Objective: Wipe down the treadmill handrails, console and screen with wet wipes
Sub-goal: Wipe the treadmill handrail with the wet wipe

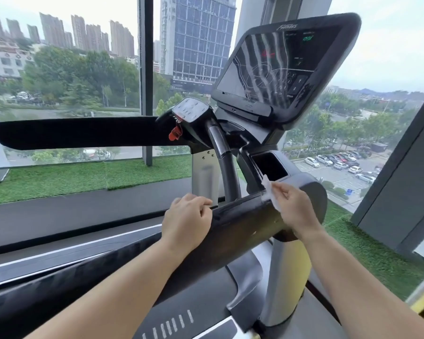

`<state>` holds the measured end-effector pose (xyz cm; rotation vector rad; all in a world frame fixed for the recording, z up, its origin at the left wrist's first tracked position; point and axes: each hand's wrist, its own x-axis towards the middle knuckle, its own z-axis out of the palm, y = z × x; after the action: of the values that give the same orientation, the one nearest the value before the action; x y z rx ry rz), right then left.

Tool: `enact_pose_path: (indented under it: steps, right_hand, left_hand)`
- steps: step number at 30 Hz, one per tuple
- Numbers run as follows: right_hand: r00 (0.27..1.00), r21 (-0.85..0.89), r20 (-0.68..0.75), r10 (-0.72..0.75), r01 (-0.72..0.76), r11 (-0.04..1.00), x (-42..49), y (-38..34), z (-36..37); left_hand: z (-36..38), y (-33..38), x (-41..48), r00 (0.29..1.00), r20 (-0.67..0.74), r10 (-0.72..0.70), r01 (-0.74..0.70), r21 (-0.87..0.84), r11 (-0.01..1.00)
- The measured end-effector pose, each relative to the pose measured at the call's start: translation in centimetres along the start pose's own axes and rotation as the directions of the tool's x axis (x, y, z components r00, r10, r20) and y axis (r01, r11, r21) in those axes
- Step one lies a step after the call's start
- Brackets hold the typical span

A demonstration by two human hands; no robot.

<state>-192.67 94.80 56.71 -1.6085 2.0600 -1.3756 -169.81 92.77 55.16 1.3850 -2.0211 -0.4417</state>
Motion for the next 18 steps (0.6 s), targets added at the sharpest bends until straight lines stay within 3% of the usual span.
enact_pose_path:
  steps: [1, 3, 6, 9, 12, 15, 18]
  right_hand:
    - [0.995, 0.198, 0.07, 0.076, -0.089, 0.976, -1.4, -0.9, 0.2]
    - [0.948, 0.474, 0.253, 0.194, -0.296, 0.829, -3.8, -1.8, 0.8]
    - [0.882, 0.613, 0.422, 0.21, -0.448, 0.65, -5.7, -1.6, 1.1]
    - [0.843, 0.661, 0.514, 0.162, -0.509, 0.552, -7.0, -0.3, 0.5]
    - [0.81, 0.579, 0.562, 0.169, -0.531, 0.618, -7.9, 1.3, -0.8]
    - [0.813, 0.456, 0.518, 0.267, -0.526, 0.718, -8.8, 2.8, -1.7]
    - [0.874, 0.491, 0.391, 0.29, -0.464, 0.737, -9.5, 3.8, -2.0]
  left_hand:
    - [0.4, 0.7, -0.3, 0.998, -0.022, 0.051, -0.052, -0.066, 0.996]
    - [1.0, 2.6, -0.8, 0.997, -0.002, 0.079, -0.077, -0.25, 0.965]
    - [2.0, 4.4, -1.0, 0.991, 0.121, 0.053, 0.015, -0.503, 0.864]
    - [3.0, 5.0, -1.3, 0.969, 0.246, 0.013, 0.16, -0.669, 0.726]
    - [4.1, 5.1, -1.9, 0.944, 0.33, -0.017, 0.269, -0.737, 0.619]
    - [5.3, 4.7, -2.5, 0.942, 0.336, 0.011, 0.241, -0.696, 0.676]
    - [6.5, 4.4, -3.3, 0.926, 0.374, 0.051, 0.215, -0.634, 0.743]
